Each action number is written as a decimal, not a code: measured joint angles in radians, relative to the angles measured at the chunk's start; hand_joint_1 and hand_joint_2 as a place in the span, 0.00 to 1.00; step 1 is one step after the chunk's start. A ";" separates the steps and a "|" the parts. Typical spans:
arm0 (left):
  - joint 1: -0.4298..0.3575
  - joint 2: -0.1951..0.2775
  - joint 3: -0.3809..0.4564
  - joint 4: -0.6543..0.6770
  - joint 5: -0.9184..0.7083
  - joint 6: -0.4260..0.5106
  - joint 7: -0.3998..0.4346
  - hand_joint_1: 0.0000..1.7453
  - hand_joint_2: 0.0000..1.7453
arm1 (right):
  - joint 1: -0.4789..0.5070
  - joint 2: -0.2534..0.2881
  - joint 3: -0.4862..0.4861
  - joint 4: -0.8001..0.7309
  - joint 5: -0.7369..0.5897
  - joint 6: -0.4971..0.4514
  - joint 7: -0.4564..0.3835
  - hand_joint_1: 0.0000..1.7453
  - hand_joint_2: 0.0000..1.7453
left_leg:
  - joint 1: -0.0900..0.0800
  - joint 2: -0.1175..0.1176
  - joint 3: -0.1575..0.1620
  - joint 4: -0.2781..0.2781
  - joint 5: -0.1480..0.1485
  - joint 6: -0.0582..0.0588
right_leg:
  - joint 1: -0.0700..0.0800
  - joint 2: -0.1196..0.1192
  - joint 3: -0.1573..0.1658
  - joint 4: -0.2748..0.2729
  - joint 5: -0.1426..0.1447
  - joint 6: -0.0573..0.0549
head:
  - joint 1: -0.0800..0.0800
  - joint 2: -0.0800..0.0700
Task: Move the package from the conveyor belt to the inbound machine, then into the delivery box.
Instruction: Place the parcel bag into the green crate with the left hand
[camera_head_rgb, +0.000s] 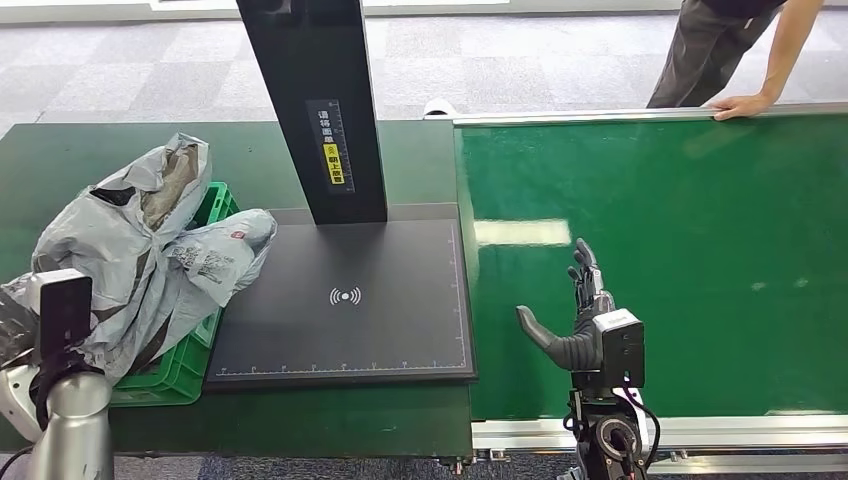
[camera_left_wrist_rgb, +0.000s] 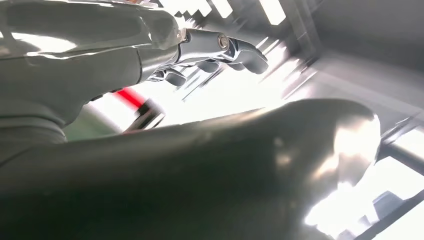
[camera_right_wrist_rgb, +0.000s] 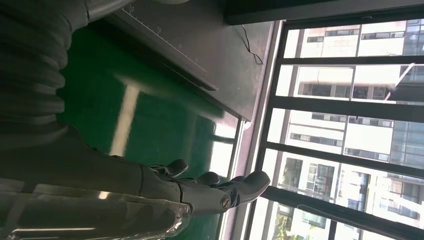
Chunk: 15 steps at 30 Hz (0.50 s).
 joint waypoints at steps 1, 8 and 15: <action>0.001 -0.013 0.015 -0.022 -0.021 0.005 -0.035 0.00 0.00 | 0.000 0.000 0.000 0.000 -0.001 0.000 0.000 0.00 1.00 | 0.000 0.000 0.000 0.000 0.000 0.000 | 0.000 0.000 0.000 0.000 0.000 0.000 | 0.000 0.000; -0.006 -0.129 0.158 -0.157 -0.144 0.012 -0.195 0.00 0.00 | 0.000 0.001 0.000 0.000 -0.006 -0.002 0.000 0.00 1.00 | 0.000 0.000 0.000 0.000 0.000 0.000 | 0.000 0.000 0.000 0.000 0.000 0.000 | 0.000 0.000; -0.007 -0.175 0.205 -0.218 -0.140 0.013 -0.201 0.00 0.25 | 0.000 0.002 0.000 0.000 -0.006 -0.003 0.000 0.00 1.00 | 0.000 0.000 0.000 0.000 0.000 0.000 | 0.000 0.000 0.000 0.000 0.000 0.000 | 0.000 0.000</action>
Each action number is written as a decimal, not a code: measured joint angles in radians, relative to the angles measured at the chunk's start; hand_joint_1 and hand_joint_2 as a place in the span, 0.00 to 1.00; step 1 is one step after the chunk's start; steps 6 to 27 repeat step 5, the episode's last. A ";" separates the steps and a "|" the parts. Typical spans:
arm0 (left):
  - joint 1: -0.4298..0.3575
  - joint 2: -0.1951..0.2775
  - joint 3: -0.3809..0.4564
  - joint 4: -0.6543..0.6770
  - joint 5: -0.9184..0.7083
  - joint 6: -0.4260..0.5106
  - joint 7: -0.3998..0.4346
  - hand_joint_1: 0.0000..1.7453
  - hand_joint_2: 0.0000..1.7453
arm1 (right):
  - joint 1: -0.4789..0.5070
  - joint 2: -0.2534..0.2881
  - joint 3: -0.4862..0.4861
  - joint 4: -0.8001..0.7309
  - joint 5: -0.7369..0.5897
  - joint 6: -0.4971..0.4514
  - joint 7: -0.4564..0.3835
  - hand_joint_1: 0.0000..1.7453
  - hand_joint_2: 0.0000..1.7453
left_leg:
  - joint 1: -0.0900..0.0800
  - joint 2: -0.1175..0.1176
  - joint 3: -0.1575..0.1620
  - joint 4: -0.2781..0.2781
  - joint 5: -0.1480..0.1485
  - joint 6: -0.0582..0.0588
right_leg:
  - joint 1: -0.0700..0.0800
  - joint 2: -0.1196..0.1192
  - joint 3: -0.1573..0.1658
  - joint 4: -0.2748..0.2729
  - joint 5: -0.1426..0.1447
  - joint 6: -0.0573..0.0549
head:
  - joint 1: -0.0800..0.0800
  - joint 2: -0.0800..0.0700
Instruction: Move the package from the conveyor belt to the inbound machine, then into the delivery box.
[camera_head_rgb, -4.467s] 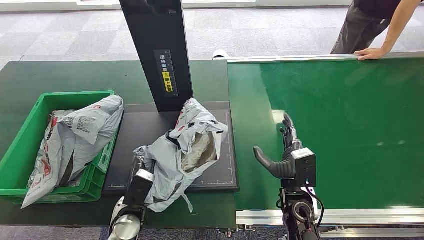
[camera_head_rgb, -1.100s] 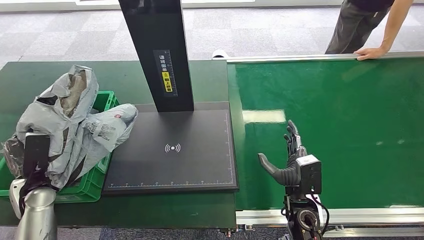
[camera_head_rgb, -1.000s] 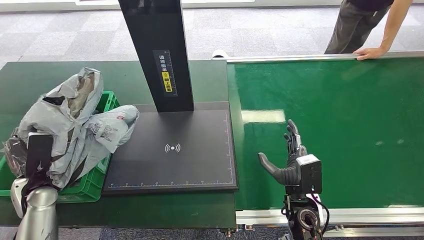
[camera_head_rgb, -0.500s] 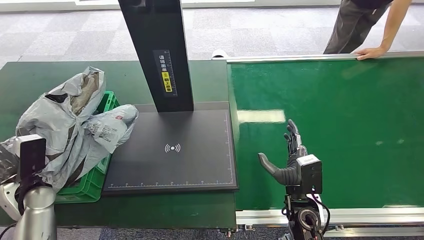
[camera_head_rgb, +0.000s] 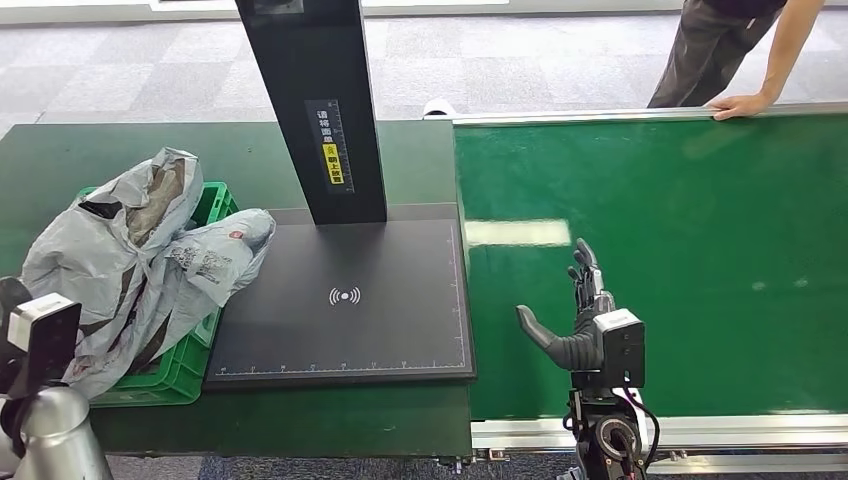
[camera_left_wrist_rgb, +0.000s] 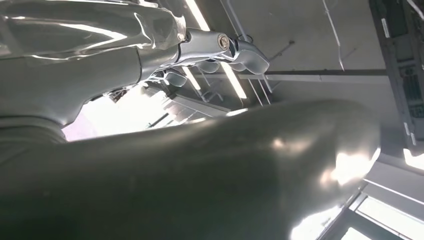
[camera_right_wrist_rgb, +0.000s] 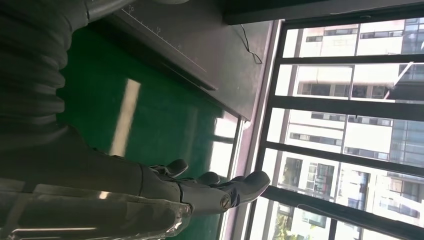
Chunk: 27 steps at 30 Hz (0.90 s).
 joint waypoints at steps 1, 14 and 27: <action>0.001 -0.004 0.001 -0.013 0.011 0.000 0.000 0.00 0.50 | 0.000 0.000 0.000 0.000 0.000 0.000 0.000 0.00 1.00 | 0.000 0.000 0.000 0.000 0.000 0.000 | 0.000 0.000 0.000 0.000 0.000 0.000 | 0.000 0.000; 0.016 -0.013 -0.005 -0.101 0.070 0.000 0.000 0.00 1.00 | 0.000 0.000 0.000 0.000 -0.006 -0.004 -0.001 0.00 1.00 | 0.000 0.000 0.000 0.000 0.000 0.000 | 0.000 0.000 0.000 0.000 0.000 0.000 | 0.000 0.000; 0.016 -0.013 -0.005 -0.101 0.070 0.000 0.000 0.00 1.00 | 0.000 0.000 0.000 0.000 -0.006 -0.004 -0.001 0.00 1.00 | 0.000 0.000 0.000 0.000 0.000 0.000 | 0.000 0.000 0.000 0.000 0.000 0.000 | 0.000 0.000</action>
